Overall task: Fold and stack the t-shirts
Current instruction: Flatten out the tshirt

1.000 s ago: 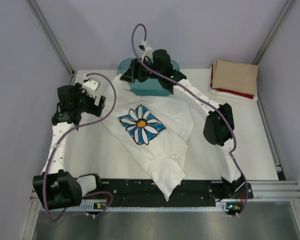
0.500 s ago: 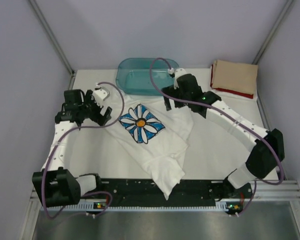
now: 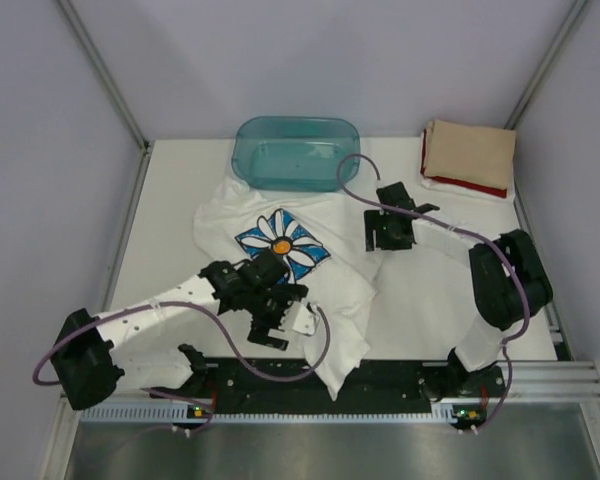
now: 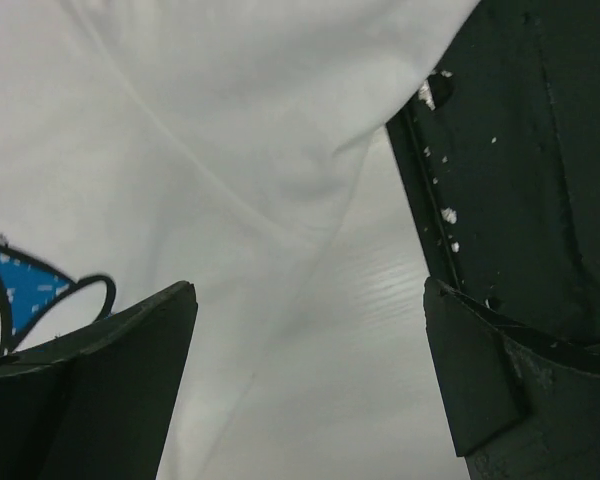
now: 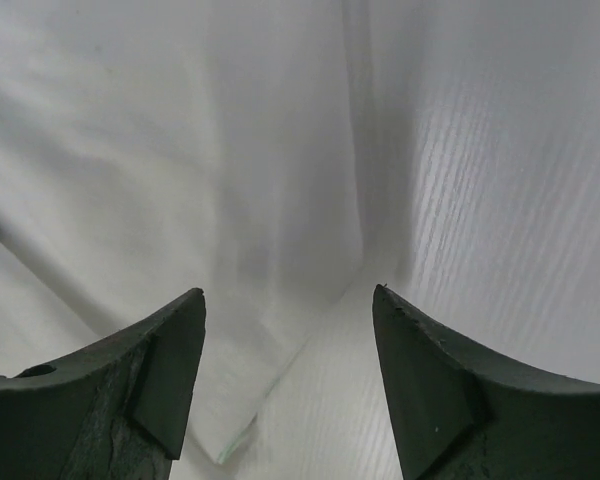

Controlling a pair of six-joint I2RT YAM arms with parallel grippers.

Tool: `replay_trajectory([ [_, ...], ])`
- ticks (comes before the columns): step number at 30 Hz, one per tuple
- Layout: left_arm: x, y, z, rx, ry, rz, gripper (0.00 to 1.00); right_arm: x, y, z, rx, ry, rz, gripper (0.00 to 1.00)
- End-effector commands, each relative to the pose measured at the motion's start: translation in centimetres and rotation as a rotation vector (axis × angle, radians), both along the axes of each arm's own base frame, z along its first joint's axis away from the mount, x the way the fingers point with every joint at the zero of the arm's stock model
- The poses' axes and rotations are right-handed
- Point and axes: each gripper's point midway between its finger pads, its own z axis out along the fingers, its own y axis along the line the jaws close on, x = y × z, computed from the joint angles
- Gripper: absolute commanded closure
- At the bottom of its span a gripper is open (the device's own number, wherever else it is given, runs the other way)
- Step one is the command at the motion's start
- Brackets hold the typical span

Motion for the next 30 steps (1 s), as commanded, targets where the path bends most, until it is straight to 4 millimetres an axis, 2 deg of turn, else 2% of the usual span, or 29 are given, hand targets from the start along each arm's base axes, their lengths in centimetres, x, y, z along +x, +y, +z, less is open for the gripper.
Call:
replay_trajectory([
  [1,-1.5,-1.9,-2.4,0.071,-0.052,-0.158,0.01,2.7,1.4,-0.7,0.12,-0.033,-0.062,0.35],
  [3,-1.5,-3.2,-3.8,0.073,-0.062,-0.179,0.01,3.1,1.4,-1.4,0.124,-0.024,-0.088,0.41],
  [5,-1.0,-4.4,-4.9,0.071,-0.089,-0.181,0.01,3.5,1.5,-1.8,0.147,-0.018,-0.107,0.52],
  [6,-0.8,-4.8,-5.5,0.078,-0.104,-0.179,0.01,3.5,1.8,-1.7,0.176,-0.011,-0.113,0.6],
  [9,0.2,-5.7,-6.9,0.083,-0.153,-0.163,0.02,3.9,1.0,-0.9,0.207,-0.024,-0.143,0.91],
  [10,0.4,-5.6,-7.2,0.092,-0.161,-0.155,0.07,4.0,0.6,-0.3,0.214,-0.037,-0.153,1.0],
  [11,0.7,-5.2,-7.4,0.116,-0.169,-0.14,0.15,4.1,0.1,0.4,0.218,-0.056,-0.161,1.0],
  [12,0.8,-5.0,-7.3,0.134,-0.167,-0.125,0.29,4.2,-0.4,1.4,0.222,-0.081,-0.165,1.0],
  [13,1.3,-4.8,-7.2,0.149,-0.182,-0.1,0.51,4.4,-0.8,3.0,0.231,-0.122,-0.167,1.0],
  [14,2.1,-4.5,-6.8,0.164,-0.209,-0.071,0.86,4.4,-1.2,4.1,0.237,-0.147,-0.167,1.0],
  [15,2.8,-4.2,-6.1,0.168,-0.237,-0.038,1.0,4.5,-1.5,5.5,0.238,-0.183,-0.16,1.0],
  [17,4.7,-3.4,-3.6,0.14,-0.265,0.05,1.0,4.2,-2.0,8.4,0.229,-0.246,-0.146,1.0],
  [19,7.0,-2.7,0.9,0.047,-0.297,0.16,1.0,3.9,-2.8,11.3,0.214,-0.314,-0.149,1.0],
  [23,12.1,2.5,10.2,-0.072,-0.399,0.439,1.0,2.8,-4.5,18.9,0.195,-0.491,-0.15,1.0],
  [26,12.9,5.9,15.9,-0.099,-0.472,0.574,1.0,1.3,-5.3,24.5,0.208,-0.623,-0.129,1.0],
  [30,13.1,10.1,23.3,-0.134,-0.614,0.778,1.0,-2.1,-5.1,32.4,0.265,-0.796,-0.029,1.0],
])
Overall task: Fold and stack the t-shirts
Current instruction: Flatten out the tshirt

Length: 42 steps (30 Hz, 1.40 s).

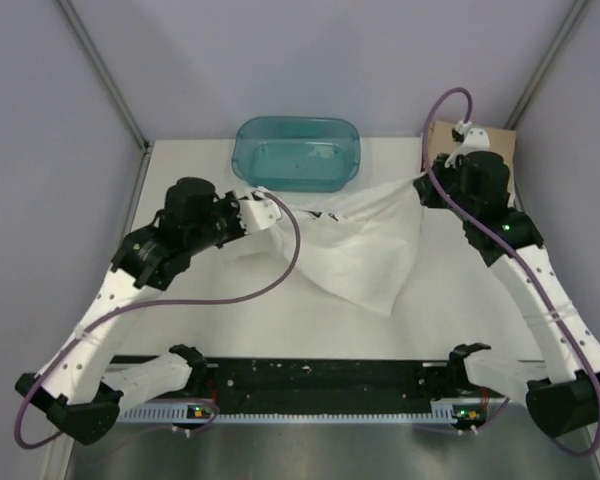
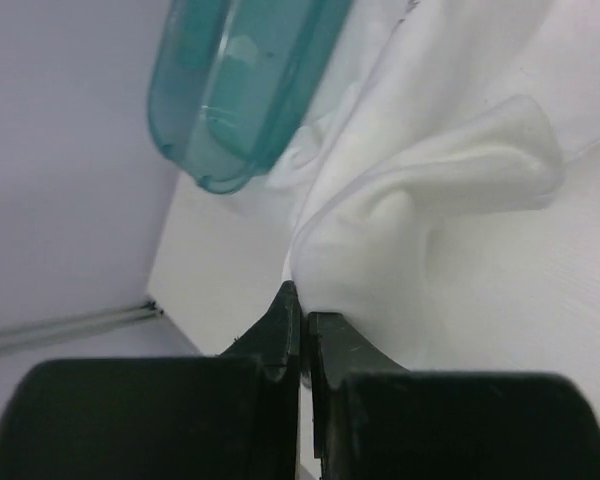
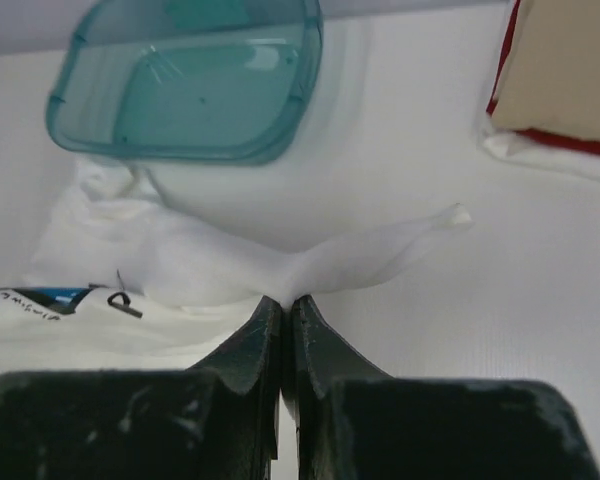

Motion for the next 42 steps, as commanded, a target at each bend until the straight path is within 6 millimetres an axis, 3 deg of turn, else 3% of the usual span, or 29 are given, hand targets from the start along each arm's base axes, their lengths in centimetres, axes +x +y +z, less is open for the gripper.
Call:
replay_trajectory([
  [1,-1.4,5.9,6.5,-0.013,-0.096,0.244,1.0,-3.5,-1.1,10.6,-0.011,-0.259,0.057,1.0],
  [3,-1.8,8.6,10.4,-0.031,-0.196,0.346,1.0,-6.0,-1.1,14.4,-0.004,-0.354,0.102,1.0],
  [6,-4.1,11.5,15.3,-0.068,-0.317,0.42,1.0,-9.4,-1.3,18.4,0.012,-0.466,0.149,1.0],
  [9,-6.6,13.8,19.1,-0.122,-0.422,0.475,1.0,-12.1,-0.9,20.4,0.054,-0.527,0.203,1.0],
  [12,-8.7,15.9,21.4,-0.144,-0.501,0.524,1.0,-14.4,0.2,21.4,0.108,-0.555,0.29,1.0],
  [15,-9.1,17.1,22.1,-0.128,-0.542,0.565,1.0,-15.1,1.1,21.8,0.14,-0.555,0.342,1.0],
  [21,-4.7,15.5,21.0,-0.053,-0.536,0.589,1.0,-9.5,0.5,19.6,0.14,-0.438,0.197,1.0],
  [24,-3.5,15.2,21.3,-0.049,-0.542,0.613,1.0,-8.3,0.1,18.8,0.136,-0.41,0.155,1.0],
  [26,-4.0,15.7,22.0,-0.078,-0.556,0.633,1.0,-8.8,-0.5,18.4,0.121,-0.411,0.133,1.0],
  [29,-6.5,16.9,23.5,-0.134,-0.589,0.644,1.0,-10.8,-1.5,18.0,0.099,-0.436,0.118,1.0],
  [32,-9.8,17.2,24.1,-0.175,-0.596,0.554,1.0,-13.5,-1.1,17.4,0.114,-0.429,0.184,1.0],
  [37,-14.3,17.4,24.3,-0.262,-0.608,0.456,1.0,-19.6,2.9,16.5,0.204,-0.375,0.506,1.0],
  [42,-16.3,17.2,25.9,-0.354,-0.635,0.411,1.0,-26.2,4.8,17.1,0.28,-0.382,0.761,1.0],
])
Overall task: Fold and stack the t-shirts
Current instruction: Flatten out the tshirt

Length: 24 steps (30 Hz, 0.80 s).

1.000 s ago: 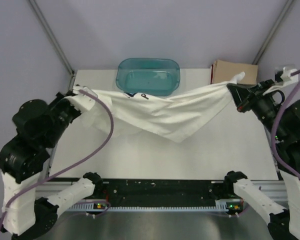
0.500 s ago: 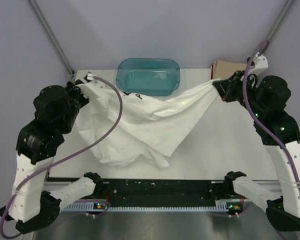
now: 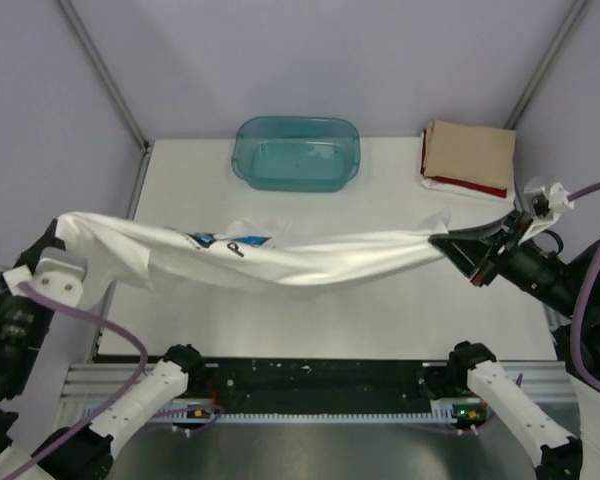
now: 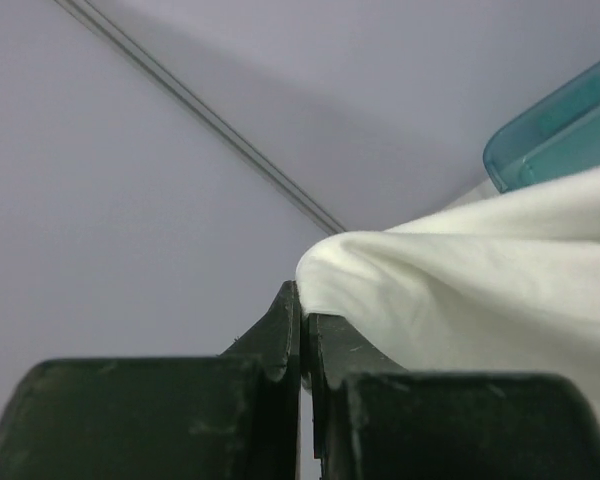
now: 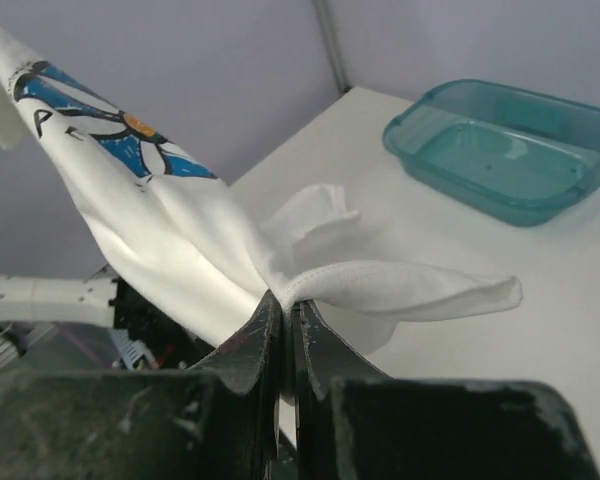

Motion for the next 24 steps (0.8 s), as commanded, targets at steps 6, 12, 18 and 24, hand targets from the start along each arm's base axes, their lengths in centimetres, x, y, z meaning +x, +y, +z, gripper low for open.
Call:
replay_trajectory([
  [6,7.0,-1.8,-1.7,-0.034,0.1,0.107,1.0,-0.8,1.2,-7.4,0.012,0.378,0.055,1.0],
  [12,17.5,-7.8,-11.0,0.046,0.31,0.072,1.0,6.4,1.8,-22.3,-0.021,0.798,-0.116,1.0],
  [18,30.8,-12.8,-22.1,0.043,0.532,-0.018,1.0,15.6,-5.0,-34.7,0.005,1.036,-0.448,1.0],
  [24,37.3,-15.9,-30.3,0.078,0.673,-0.104,1.0,18.7,-7.0,-38.9,0.007,1.15,-0.523,0.85],
])
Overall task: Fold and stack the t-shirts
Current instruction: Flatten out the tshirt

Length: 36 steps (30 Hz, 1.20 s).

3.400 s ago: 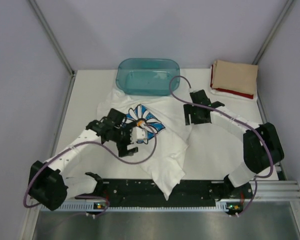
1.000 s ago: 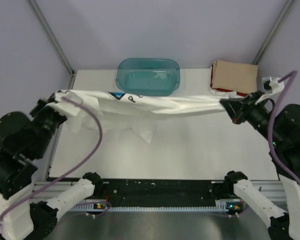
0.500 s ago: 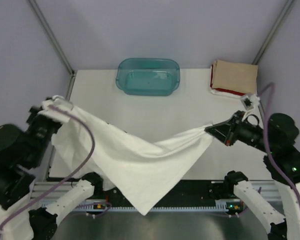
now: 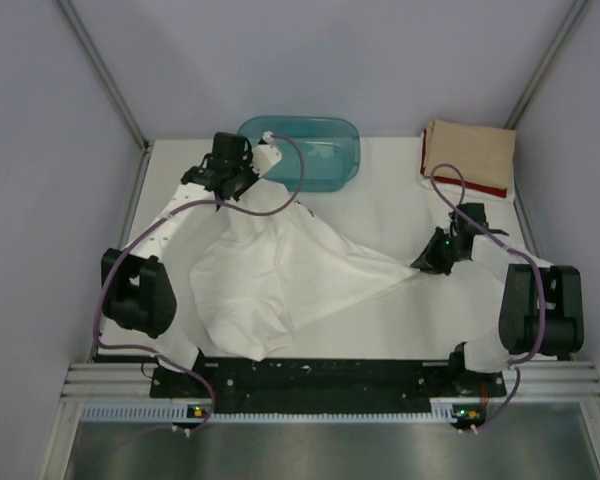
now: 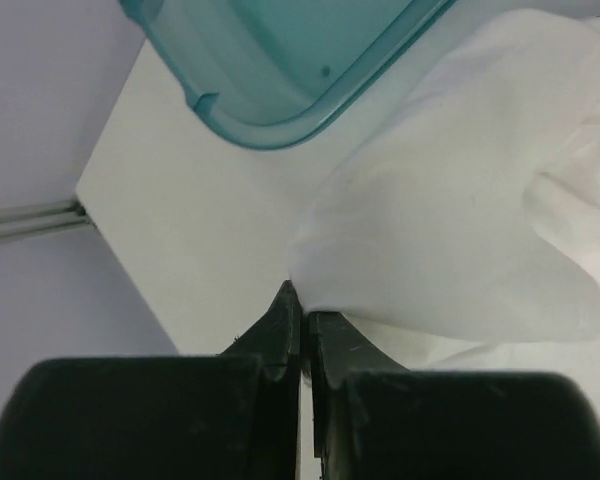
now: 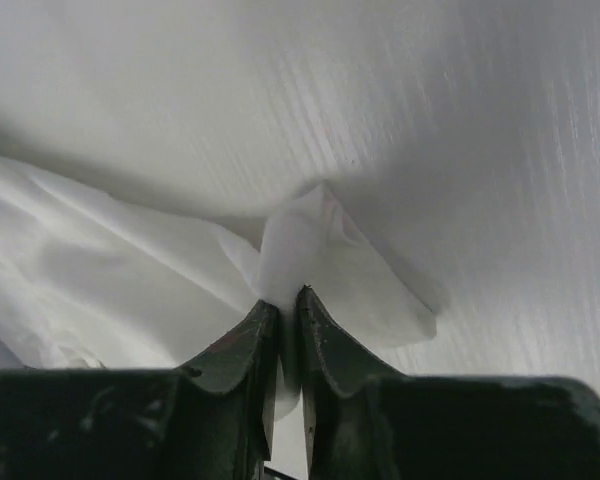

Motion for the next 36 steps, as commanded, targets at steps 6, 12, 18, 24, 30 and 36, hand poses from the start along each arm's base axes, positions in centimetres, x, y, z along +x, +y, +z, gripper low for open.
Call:
replay_trajectory([
  [6,10.3,-1.7,-1.6,-0.106,-0.037,0.037,0.56,5.8,-6.0,4.6,-0.37,-0.215,-0.121,0.36],
  [12,9.9,1.6,3.3,-0.188,-0.083,0.104,0.01,4.5,-6.1,11.4,-0.678,-0.432,-0.108,0.2],
  [18,7.4,5.6,5.3,-0.21,-0.052,0.128,0.01,2.3,8.2,14.9,-0.57,-0.779,0.488,0.31],
  [24,4.2,11.0,6.2,-0.261,-0.036,0.193,0.01,-5.0,23.5,12.1,-0.367,-0.903,1.018,0.51],
  [30,-2.5,12.9,5.4,-0.272,-0.023,0.137,0.01,-9.7,30.4,5.8,-0.349,-0.756,1.311,0.53],
  [36,-8.8,12.8,1.9,-0.246,0.059,0.127,0.01,-12.3,31.7,2.1,-0.366,-0.665,1.405,0.61],
])
